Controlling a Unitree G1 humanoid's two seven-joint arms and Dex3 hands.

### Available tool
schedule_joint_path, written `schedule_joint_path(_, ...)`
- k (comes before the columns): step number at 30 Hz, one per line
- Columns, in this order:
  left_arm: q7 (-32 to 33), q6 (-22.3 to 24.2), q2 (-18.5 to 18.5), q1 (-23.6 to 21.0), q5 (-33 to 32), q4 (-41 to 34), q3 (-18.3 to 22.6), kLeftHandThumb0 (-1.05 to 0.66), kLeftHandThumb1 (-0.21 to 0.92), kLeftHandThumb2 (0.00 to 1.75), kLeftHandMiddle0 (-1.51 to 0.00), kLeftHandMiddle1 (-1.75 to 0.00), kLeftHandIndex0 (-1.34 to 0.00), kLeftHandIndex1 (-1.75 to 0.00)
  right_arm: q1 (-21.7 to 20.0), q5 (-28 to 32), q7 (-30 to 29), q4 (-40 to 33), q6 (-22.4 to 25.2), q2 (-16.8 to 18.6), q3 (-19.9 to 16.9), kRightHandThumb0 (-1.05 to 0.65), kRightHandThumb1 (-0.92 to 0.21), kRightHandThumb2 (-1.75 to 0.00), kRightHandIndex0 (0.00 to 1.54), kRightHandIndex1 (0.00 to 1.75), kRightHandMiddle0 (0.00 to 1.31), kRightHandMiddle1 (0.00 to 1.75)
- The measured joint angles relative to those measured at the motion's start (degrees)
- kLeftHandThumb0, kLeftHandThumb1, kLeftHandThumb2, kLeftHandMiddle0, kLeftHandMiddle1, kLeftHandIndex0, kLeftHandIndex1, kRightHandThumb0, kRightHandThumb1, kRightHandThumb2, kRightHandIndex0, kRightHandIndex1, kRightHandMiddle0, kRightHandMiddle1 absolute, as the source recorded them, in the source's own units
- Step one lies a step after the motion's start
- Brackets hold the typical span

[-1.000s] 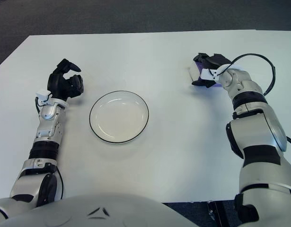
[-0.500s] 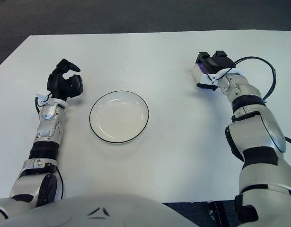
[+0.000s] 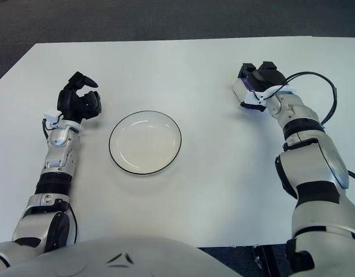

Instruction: Put the tissue paper into the plate.

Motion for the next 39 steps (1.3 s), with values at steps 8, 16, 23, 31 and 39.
schedule_joint_path(8, 0.1, 0.0, 0.0, 0.1, 0.0, -0.1, 0.0, -0.46, 0.37, 1.25, -1.3, -1.75, -0.57, -1.75, 3.5, 0.4, -3.3, -7.7, -1.9, 0.4, -1.4, 0.0, -0.13, -1.49, 0.81, 1.6, 0.52, 1.75)
schedule_joint_path(16, 0.1, 0.0, 0.0, 0.1, 0.0, -0.4, -0.1, -0.46, 0.36, 1.27, -1.31, -1.75, -0.58, -1.75, 8.2, 1.9, -3.4, -24.5, -0.4, 2.2, -4.9, 0.0, -0.12, -1.52, 0.8, 1.64, 0.53, 1.75)
schedule_joint_path(23, 0.7, 0.0, -0.1, 0.1, 0.0, -0.6, -0.1, -0.47, 0.35, 1.27, -1.31, -1.75, -0.58, -1.75, 11.8, 4.3, -1.5, -38.9, 0.4, 4.3, -8.1, 0.0, -0.11, -1.54, 0.79, 1.67, 0.54, 1.75)
schedule_joint_path(31, 1.2, 0.0, -0.1, 0.2, 0.2, -0.7, -0.3, -0.47, 0.35, 1.27, -1.3, -1.75, -0.59, -1.75, 15.3, 8.0, 1.7, -50.4, -0.6, 6.4, -9.7, 0.0, -0.1, -1.55, 0.8, 1.68, 0.54, 1.75)
schedule_joint_path(39, 1.5, 0.0, -0.1, 0.2, 0.3, -0.6, -0.4, -0.46, 0.37, 1.26, -1.3, -1.75, -0.57, -1.75, 17.3, 11.2, 4.9, -58.4, -3.1, 9.1, -9.7, 0.0, -0.11, -1.55, 0.79, 1.69, 0.53, 1.75)
